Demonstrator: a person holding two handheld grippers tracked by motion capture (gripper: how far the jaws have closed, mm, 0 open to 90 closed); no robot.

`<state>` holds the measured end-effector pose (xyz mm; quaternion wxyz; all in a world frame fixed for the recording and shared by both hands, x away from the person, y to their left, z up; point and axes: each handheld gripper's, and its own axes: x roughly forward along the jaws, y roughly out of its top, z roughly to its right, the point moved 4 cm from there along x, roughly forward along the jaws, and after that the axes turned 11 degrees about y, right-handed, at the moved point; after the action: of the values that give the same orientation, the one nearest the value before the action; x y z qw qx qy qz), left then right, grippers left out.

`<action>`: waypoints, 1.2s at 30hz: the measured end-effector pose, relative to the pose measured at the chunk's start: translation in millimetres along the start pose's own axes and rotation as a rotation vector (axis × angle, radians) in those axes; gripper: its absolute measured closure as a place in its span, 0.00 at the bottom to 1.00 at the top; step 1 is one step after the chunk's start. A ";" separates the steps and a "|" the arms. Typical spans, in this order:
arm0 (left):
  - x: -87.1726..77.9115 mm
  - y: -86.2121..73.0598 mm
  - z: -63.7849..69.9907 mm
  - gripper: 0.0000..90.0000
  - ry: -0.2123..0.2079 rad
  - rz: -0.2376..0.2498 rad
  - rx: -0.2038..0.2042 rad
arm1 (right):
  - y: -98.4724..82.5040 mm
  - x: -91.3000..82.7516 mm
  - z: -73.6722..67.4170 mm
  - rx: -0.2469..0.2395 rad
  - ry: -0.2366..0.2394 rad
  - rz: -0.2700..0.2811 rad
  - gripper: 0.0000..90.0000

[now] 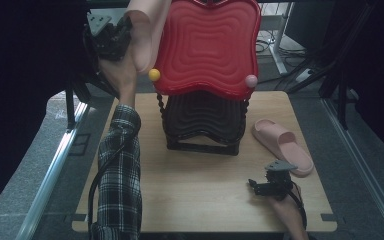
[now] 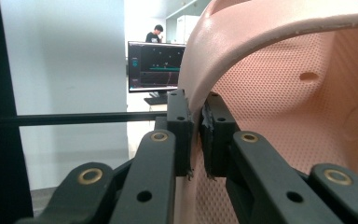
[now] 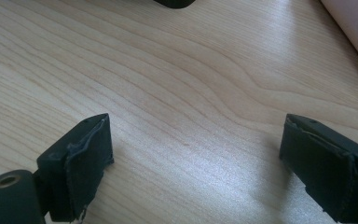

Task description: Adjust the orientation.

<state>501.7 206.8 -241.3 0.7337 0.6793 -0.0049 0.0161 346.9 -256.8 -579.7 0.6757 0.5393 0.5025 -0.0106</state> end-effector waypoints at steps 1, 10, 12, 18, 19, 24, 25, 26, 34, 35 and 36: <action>1.1 0.8 1.7 0.92 0.001 -0.003 -0.003 | 0.0 0.0 0.0 0.000 0.000 0.000 0.10; 12.1 4.8 19.5 0.92 -0.005 -0.045 -0.010 | 0.0 0.1 -0.2 -0.001 0.002 0.000 0.10; 13.5 4.3 23.5 0.92 -0.007 -0.053 0.002 | 0.0 0.1 -0.1 -0.003 0.002 -0.001 0.10; 14.5 6.3 26.4 0.89 -0.026 -0.080 0.008 | 0.0 0.1 -0.2 -0.002 0.002 0.000 0.10; 14.2 7.8 27.3 0.88 -0.044 -0.097 0.000 | 0.0 0.1 -0.2 -0.002 0.002 0.000 0.10; 12.3 10.2 31.6 0.83 -0.087 -0.105 0.014 | 0.0 0.1 -0.2 -0.002 0.002 0.000 0.10; 11.8 10.5 32.2 0.82 -0.089 -0.107 0.021 | 0.0 0.1 -0.3 -0.002 0.002 0.000 0.10; 11.5 10.8 32.2 0.82 -0.094 -0.111 0.022 | 0.0 0.1 -0.3 -0.002 0.002 0.000 0.10; 5.7 12.9 29.2 0.76 -0.120 -0.097 0.014 | 0.0 0.1 -0.3 -0.001 0.002 0.000 0.10; 2.1 13.9 26.7 0.76 -0.122 -0.077 0.014 | 0.0 0.1 -0.3 -0.001 0.002 0.000 0.10; 0.1 14.4 25.2 0.75 -0.118 -0.066 0.014 | 0.0 0.1 -0.3 -0.002 0.002 0.000 0.10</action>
<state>501.8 182.7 -225.0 0.7276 0.6839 -0.0258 -0.0481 346.8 -256.5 -579.8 0.6756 0.5386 0.5033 -0.0097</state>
